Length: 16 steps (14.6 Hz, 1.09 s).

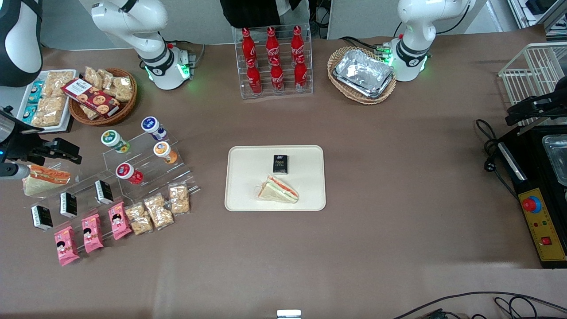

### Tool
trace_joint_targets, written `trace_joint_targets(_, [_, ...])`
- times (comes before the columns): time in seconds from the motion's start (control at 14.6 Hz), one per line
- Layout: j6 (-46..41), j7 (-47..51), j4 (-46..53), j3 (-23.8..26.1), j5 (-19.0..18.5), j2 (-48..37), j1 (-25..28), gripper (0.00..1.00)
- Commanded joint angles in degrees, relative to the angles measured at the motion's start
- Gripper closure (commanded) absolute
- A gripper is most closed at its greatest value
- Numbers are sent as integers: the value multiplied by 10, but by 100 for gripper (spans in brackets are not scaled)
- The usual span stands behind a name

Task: Place green gum on tray
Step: 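Move the right gripper over the acrylic rack toward the green gum bottle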

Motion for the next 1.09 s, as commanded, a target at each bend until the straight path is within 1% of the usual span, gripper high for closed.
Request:
trace_joint_targets(0.0, [-15,-22,13,-4,5,5,-5,0])
trace_joint_targets(0.34, [-32,-35,11,-11,8,-5,-10,0])
trace_joint_targets(0.55, [-44,-75,-26,-17,5,-44,-15,0])
trace_joint_targets(0.68, [-48,-104,-71,-27,4,-89,-23,0])
trace_joint_targets(0.82, [-44,-106,-129,-38,4,-146,-30,0])
trace_joint_targets(0.89, [-35,-107,-169,-40,2,-185,-30,0])
trace_joint_targets(1.03, [15,-108,-272,-41,-9,-279,-30,0])
